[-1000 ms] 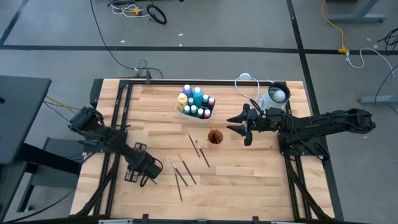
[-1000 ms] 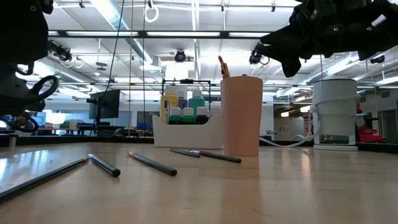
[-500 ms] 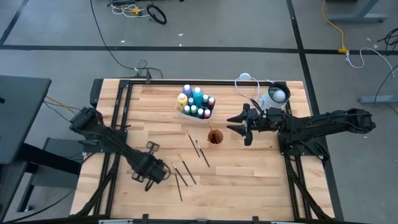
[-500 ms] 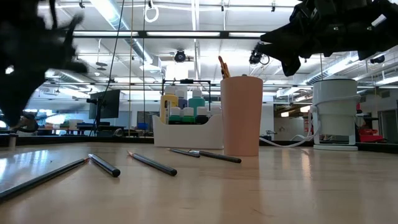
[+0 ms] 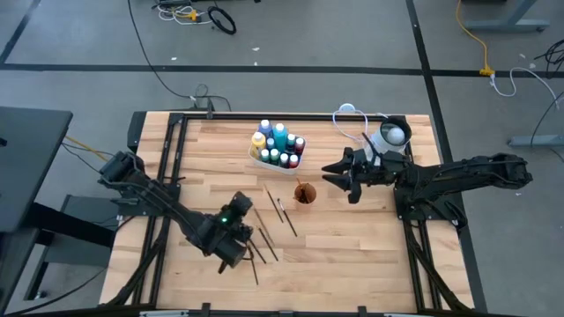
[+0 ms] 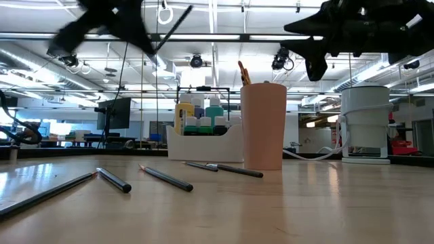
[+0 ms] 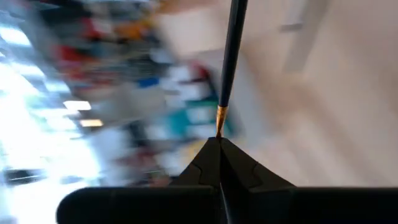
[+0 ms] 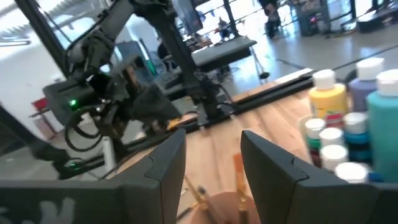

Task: Pick & Place Paint Supplies
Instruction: Put the black paint brush into the orange cup

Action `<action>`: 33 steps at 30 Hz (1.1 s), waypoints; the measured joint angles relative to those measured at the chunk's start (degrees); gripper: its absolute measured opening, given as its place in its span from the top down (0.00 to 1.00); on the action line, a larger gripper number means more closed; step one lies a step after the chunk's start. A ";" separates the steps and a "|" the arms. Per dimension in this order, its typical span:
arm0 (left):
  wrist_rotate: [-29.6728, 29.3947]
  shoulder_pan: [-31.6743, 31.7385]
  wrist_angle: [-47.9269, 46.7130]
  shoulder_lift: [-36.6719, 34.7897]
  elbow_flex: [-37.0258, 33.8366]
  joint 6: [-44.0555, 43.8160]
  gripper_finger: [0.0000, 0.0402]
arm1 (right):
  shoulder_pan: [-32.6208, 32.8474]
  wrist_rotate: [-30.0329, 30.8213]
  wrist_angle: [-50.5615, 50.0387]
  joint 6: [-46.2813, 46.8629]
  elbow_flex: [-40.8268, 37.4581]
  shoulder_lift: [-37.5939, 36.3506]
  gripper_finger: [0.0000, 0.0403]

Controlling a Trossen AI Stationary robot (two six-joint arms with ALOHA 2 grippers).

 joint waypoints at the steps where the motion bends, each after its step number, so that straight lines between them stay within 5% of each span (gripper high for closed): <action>1: -3.85 0.11 2.36 0.00 0.00 4.15 0.99 | 0.02 -0.66 0.00 0.76 0.00 0.00 0.61; 5: -12.74 1.17 14.74 0.00 0.00 20.53 1.00 | 0.02 -2.21 0.13 4.49 0.00 0.19 0.61; 11: -10.41 4.10 29.95 0.02 -0.02 47.45 1.00 | 1.10 -2.23 6.77 7.18 0.02 4.15 0.61; 19: -8.31 7.44 47.53 0.02 -0.02 67.89 1.00 | 3.62 -8.81 7.85 7.56 8.40 14.65 0.61; 25: -6.95 8.83 54.15 0.02 -0.03 76.39 1.00 | 6.06 -19.27 7.07 9.35 16.77 24.22 0.61; 33: -5.83 8.89 55.97 0.02 -0.04 79.59 1.00 | 7.71 -19.77 5.53 10.58 22.88 31.18 0.61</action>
